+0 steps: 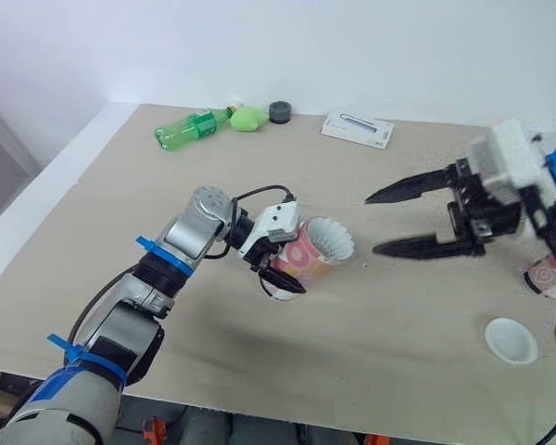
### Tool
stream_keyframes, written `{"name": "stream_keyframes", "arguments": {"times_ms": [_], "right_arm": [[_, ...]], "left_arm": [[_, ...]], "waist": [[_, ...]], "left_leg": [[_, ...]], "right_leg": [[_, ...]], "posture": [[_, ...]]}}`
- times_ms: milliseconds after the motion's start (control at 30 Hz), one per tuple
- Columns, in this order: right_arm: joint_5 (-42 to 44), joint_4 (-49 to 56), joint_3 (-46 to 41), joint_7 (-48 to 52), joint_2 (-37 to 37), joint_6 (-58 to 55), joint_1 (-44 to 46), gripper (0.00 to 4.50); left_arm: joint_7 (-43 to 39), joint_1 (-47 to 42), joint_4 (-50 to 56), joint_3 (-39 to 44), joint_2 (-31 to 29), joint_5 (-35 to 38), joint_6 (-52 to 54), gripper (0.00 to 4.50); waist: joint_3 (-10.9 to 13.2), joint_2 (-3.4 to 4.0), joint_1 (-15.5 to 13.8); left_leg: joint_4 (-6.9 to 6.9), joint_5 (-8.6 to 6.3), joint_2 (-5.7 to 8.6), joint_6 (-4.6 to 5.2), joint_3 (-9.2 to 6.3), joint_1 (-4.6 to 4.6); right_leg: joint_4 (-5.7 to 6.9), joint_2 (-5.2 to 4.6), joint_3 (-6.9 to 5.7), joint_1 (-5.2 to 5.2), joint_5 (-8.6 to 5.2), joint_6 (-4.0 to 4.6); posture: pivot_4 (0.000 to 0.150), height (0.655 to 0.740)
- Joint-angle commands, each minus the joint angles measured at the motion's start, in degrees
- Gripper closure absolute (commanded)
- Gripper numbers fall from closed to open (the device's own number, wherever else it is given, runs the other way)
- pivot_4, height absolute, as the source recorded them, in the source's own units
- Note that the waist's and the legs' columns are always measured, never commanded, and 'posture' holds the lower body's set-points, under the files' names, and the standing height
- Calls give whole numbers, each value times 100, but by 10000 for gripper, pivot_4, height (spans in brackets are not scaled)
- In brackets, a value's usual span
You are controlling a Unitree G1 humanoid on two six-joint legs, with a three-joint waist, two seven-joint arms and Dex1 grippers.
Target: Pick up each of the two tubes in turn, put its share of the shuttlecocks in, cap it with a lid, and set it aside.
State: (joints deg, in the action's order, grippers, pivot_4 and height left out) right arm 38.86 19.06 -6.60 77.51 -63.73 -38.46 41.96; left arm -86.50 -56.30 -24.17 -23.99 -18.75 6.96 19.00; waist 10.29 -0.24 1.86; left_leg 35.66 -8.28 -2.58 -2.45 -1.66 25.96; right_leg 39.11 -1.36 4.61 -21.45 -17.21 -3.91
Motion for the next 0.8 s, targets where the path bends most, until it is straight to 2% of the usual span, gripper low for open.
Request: {"name": "stream_keyframes", "arguments": {"times_ms": [33, 67, 100, 233, 367, 467, 800], "right_arm": [[27, -6, 138, 37, 78, 39, 201, 25415], [-23, -20, 254, 59, 122, 74, 265, 27361], [-79, -35, 365, 92, 152, 103, 328, 33301], [-400, -184, 834, 178, 344, 287, 613, 44188], [-849, -312, 1366, 364, 490, 551, 817, 44188], [-1655, -551, 2028, 410, 595, 897, 1080, 44188], [-2756, -1050, 3264, 1283, 1255, 1687, 1637, 44188]], "left_arm": [[10, -82, -53, 10, 27, -27, -15, 11817], [10, -93, -62, 10, 35, -28, -17, 11817], [10, -103, -69, 10, 41, -29, -18, 11817], [3, -108, -57, 25, 40, -28, -8, 11817], [1, -100, -43, 31, 22, -28, 8, 11817], [-2, -88, -24, 32, -3, -27, 22, 11817], [10, -97, 17, 26, 4, 2, 68, 11817]], "waist": [[0, 0, 1], [0, 0, 1], [0, 0, 1], [0, 0, 3], [0, 0, 1], [0, 2, 17], [0, 2, 11]], "left_leg": [[0, 0, 0, 0, 0, 0], [-1, 0, 0, 0, 0, 1], [-2, 0, 0, 0, 0, 0], [-1, 0, 1, 0, 1, 3], [-2, 0, 1, 0, 1, 5], [-2, 0, 0, 0, 2, 4], [-1, 3, 0, -6, -1, 11]], "right_leg": [[0, 0, 0, 0, 0, 0], [0, 0, 0, 0, -1, 0], [0, 0, 0, 0, -1, 0], [0, 0, 0, -3, -2, -2], [0, 0, 0, -6, -3, -2], [0, 1, 0, -9, -3, -2], [2, 2, -2, -16, -2, -2]], "posture": [[1500, 7203], [1500, 7203], [1500, 7203], [1500, 7203], [1500, 7203], [1500, 7203], [1500, 7203]]}}
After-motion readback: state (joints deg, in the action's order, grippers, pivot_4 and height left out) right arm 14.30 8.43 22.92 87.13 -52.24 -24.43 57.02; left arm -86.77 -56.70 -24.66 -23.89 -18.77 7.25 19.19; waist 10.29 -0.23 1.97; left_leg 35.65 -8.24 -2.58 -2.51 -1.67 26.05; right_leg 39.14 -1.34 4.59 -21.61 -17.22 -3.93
